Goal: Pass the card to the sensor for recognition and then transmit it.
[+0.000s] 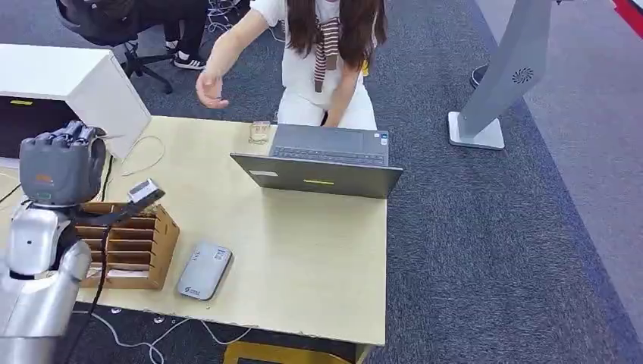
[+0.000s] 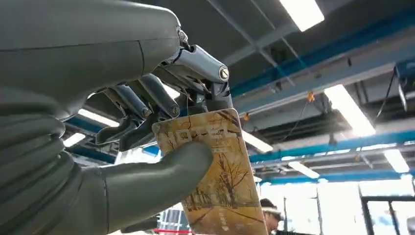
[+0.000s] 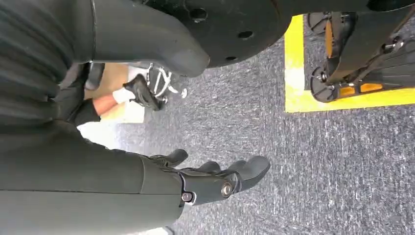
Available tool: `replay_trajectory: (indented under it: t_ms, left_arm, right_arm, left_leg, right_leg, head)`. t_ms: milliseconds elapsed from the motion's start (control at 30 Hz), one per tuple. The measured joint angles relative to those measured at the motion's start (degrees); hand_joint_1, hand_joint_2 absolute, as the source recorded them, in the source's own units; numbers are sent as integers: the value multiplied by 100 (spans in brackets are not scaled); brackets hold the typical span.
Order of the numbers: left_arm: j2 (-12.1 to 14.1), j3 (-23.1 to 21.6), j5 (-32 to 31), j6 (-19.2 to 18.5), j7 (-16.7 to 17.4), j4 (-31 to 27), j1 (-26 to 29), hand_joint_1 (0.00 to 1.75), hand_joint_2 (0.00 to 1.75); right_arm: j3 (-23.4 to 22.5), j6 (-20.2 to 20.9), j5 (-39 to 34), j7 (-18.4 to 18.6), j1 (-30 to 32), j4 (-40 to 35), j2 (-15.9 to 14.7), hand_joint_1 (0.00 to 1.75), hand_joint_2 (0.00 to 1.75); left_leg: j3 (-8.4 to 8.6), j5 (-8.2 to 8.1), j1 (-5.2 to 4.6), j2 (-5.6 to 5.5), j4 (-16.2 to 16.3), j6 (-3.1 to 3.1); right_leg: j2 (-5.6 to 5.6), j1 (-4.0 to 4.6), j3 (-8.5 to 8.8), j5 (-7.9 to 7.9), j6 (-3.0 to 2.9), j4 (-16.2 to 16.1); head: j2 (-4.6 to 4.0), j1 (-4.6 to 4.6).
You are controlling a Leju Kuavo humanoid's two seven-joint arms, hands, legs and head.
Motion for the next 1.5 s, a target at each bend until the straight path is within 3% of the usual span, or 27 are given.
replay_trajectory:
  t_ms: [133,333,933,967,1000,1200,1233,1400,1500]
  left_arm:
    - [-15,-278,-233,-81,103,818,-632,175,175]
    - [-68,-593,-332,-52,173,1525,-1160,175,175]
    - [-221,-934,-336,144,271,2100,-1326,175,175]
    - [-221,-936,-332,146,271,2112,-1326,7,175]
    - [-221,-936,-319,144,276,2126,-1326,0,0]
    - [-256,-936,-225,171,407,2222,-1322,0,0]
    - [-269,-936,-203,173,418,2233,-1321,0,175]
    - [-319,-936,141,388,429,2224,-1188,0,175]
    - [-319,-890,569,649,277,1957,-783,0,175]
  right_arm:
    - [61,26,29,11,-2,0,-13,0,175]
    - [114,26,29,11,-2,0,-22,0,175]
    - [140,61,15,-17,0,0,-31,0,175]
    - [140,59,15,-20,0,0,-31,0,175]
    - [140,59,15,-17,0,0,-31,0,175]
    - [140,33,11,0,0,0,-31,0,175]
    - [140,33,11,0,0,0,-31,0,175]
    - [140,22,-9,2,1,0,-31,0,175]
    - [138,-2,-96,0,5,0,-31,0,175]
  left_leg:
    - [-4,0,-1,11,2,0]
    - [-17,-1,-1,14,2,1]
    - [-22,-1,0,20,2,1]
    - [-22,-1,0,21,2,1]
    - [-22,-1,0,23,2,1]
    - [-27,-1,0,22,2,1]
    - [-27,-1,0,22,2,1]
    - [-28,-1,-1,23,2,1]
    - [-31,-4,-1,24,1,3]
  right_leg:
    - [11,0,-8,1,0,-1]
    - [14,-1,-21,1,0,-1]
    - [19,0,-27,1,0,0]
    - [20,0,-28,1,0,0]
    - [22,0,-28,1,0,0]
    - [21,0,-31,1,0,0]
    - [21,0,-31,1,0,0]
    - [22,-1,-30,1,1,0]
    - [23,-1,-29,1,1,0]
  head:
    - [2,0]
    - [2,0]
    - [2,0]
    - [2,0]
    - [2,0]
    - [2,-2]
    - [2,0]
    - [2,0]
    - [2,0]
